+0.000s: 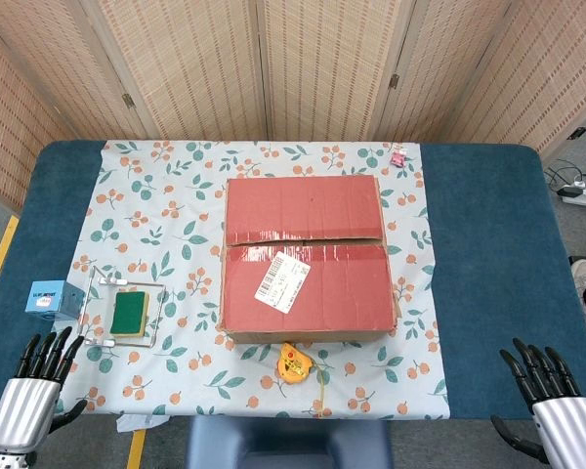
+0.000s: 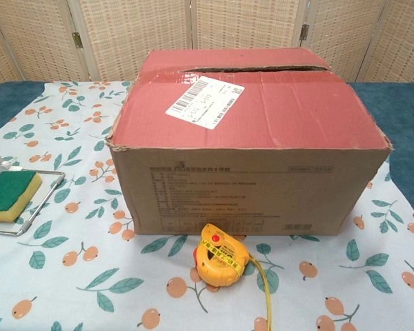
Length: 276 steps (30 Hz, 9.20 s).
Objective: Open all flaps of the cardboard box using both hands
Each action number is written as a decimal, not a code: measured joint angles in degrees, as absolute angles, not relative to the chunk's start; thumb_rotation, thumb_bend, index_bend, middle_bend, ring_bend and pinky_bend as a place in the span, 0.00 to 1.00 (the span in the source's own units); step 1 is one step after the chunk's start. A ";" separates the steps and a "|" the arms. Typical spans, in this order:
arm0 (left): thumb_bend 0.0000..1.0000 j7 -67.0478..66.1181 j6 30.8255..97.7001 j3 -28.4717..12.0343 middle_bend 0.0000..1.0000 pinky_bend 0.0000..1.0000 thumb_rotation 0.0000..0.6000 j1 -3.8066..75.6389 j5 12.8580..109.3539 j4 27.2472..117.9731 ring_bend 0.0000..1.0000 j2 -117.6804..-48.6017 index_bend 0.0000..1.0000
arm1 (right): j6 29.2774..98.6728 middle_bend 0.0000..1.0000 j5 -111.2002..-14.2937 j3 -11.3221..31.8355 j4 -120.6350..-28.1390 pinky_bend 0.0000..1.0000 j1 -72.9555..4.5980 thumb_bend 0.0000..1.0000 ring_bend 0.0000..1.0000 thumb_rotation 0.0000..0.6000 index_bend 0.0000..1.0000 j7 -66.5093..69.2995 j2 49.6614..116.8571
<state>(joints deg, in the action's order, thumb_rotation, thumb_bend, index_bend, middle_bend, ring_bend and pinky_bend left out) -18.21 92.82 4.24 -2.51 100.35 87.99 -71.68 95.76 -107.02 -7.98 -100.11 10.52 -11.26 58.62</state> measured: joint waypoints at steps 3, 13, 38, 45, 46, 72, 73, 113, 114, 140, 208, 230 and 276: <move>0.19 -18.03 92.39 4.18 0.01 0.00 1.00 -2.27 100.17 87.94 0.00 -71.63 0.00 | 96.13 0.00 -107.39 -8.09 -100.05 0.00 10.77 0.34 0.00 0.74 0.00 -11.69 58.75; 0.19 -16.23 92.79 3.93 0.01 0.00 1.00 -2.28 99.57 88.35 0.00 -71.01 0.00 | 96.86 0.00 -109.70 -6.39 -98.49 0.00 8.70 0.34 0.00 0.74 0.00 -9.31 60.23; 0.26 -7.03 85.89 2.52 0.01 0.00 1.00 1.28 94.00 88.19 0.00 -68.60 0.00 | 73.63 0.00 -86.68 14.22 -112.38 0.00 -16.16 0.34 0.00 0.72 0.02 -26.84 58.00; 0.34 -5.98 84.63 2.21 0.01 0.00 1.00 2.29 93.10 87.71 0.00 -68.24 0.00 | 66.40 0.00 -76.35 17.55 -111.80 0.00 -24.12 0.34 0.00 0.73 0.02 -32.64 61.49; 0.34 -5.05 84.95 2.01 0.01 0.00 1.00 2.31 92.88 87.62 0.00 -68.05 0.00 | 64.65 0.00 -74.77 18.01 -110.94 0.00 -25.62 0.34 0.00 0.73 0.02 -32.29 62.02; 0.34 4.41 90.36 -1.34 0.01 0.00 1.00 0.72 88.68 83.05 0.00 -66.91 0.00 | 50.61 0.00 -58.39 18.40 -90.35 0.00 -45.50 0.34 0.00 0.74 0.03 -28.55 74.32; 0.34 4.34 90.47 -1.37 0.01 0.00 1.00 0.64 88.57 83.07 0.00 -66.90 0.00 | 50.61 0.00 -57.82 18.20 -89.82 0.00 -45.85 0.34 0.00 0.74 0.03 -28.75 74.64; 0.34 8.65 86.37 -3.57 0.01 0.00 1.00 0.30 81.40 82.86 0.00 -65.03 0.00 | 36.79 0.00 -40.92 29.82 -34.53 0.00 -70.09 0.34 0.00 0.75 0.03 -17.78 89.42; 0.35 8.49 86.20 -3.56 0.01 0.00 1.00 0.36 81.38 82.81 0.00 -65.06 0.00 | 36.44 0.00 -41.90 29.46 -33.37 0.00 -70.20 0.34 0.00 0.75 0.03 -16.73 89.72; 0.35 3.99 83.52 -3.84 0.03 0.00 1.00 2.23 80.78 82.66 0.00 -66.55 0.00 | 16.44 0.00 -55.81 36.25 -93.27 0.07 -41.43 0.34 0.06 0.74 0.03 36.42 55.60; 0.35 -0.76 82.24 -3.74 0.04 0.00 1.00 3.22 79.29 81.75 0.00 -68.27 0.00 | -40.24 0.00 -24.36 67.12 -88.16 0.14 -24.07 0.34 0.07 0.77 0.00 7.02 55.96; 0.35 -2.20 84.54 -3.19 0.05 0.00 1.00 2.60 81.21 83.51 0.00 -68.13 0.00 | -53.93 0.00 -20.43 90.43 -116.07 0.26 25.43 0.34 0.02 0.80 0.00 -18.71 51.49; 0.35 6.03 83.56 -3.84 0.05 0.00 1.00 1.73 79.53 81.59 0.00 -66.43 0.00 | 18.53 0.00 -70.53 34.17 -105.83 0.00 -42.03 0.34 0.00 0.22 0.51 -31.56 64.20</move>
<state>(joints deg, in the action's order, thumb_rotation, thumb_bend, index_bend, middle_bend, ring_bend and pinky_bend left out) 6.03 83.56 -3.84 1.73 79.53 81.59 -66.43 18.53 -70.53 34.17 -105.83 -42.03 -31.56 64.20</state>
